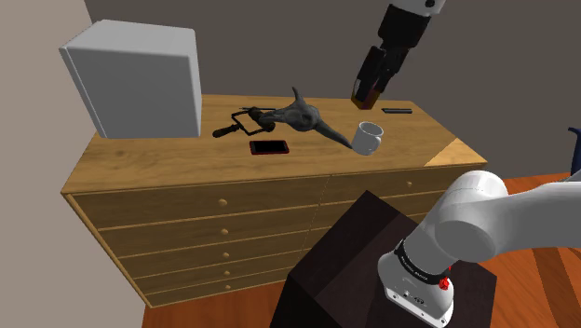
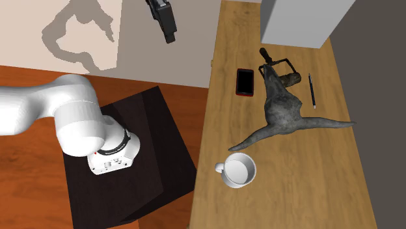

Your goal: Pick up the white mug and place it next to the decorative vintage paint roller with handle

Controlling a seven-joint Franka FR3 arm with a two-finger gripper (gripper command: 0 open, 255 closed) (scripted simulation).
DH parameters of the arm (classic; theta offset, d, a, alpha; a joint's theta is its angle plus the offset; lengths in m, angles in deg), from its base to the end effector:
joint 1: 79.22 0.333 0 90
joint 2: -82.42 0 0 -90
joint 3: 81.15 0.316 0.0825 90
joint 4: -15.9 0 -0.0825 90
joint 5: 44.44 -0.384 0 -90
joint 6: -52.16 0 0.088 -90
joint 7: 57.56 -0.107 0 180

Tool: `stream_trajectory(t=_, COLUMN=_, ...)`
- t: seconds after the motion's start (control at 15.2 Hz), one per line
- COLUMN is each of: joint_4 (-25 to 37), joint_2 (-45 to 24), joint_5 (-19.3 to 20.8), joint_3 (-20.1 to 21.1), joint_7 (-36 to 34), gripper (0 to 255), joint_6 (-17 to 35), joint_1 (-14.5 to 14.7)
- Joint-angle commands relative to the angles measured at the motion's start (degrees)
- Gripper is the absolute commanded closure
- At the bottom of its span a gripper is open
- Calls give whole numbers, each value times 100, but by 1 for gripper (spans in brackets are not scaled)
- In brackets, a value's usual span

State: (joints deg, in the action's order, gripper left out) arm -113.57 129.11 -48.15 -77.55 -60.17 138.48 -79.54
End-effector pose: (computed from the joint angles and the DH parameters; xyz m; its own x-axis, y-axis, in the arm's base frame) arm 0.2909 0.0322 0.6378 0.9982 -0.0011 0.0597 0.0001 -0.9998 -0.0213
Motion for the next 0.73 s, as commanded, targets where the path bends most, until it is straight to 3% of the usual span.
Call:
stream_trajectory(t=0.0, joint_4=0, joint_2=0, joint_5=0, joint_3=0, joint_7=0, gripper=0, joint_6=0, joint_1=0)
stream_trajectory(t=0.66, joint_4=-1097, joint_2=-175, joint_5=712, joint_3=-985, joint_7=1109, gripper=0, joint_6=1175, joint_1=-338)
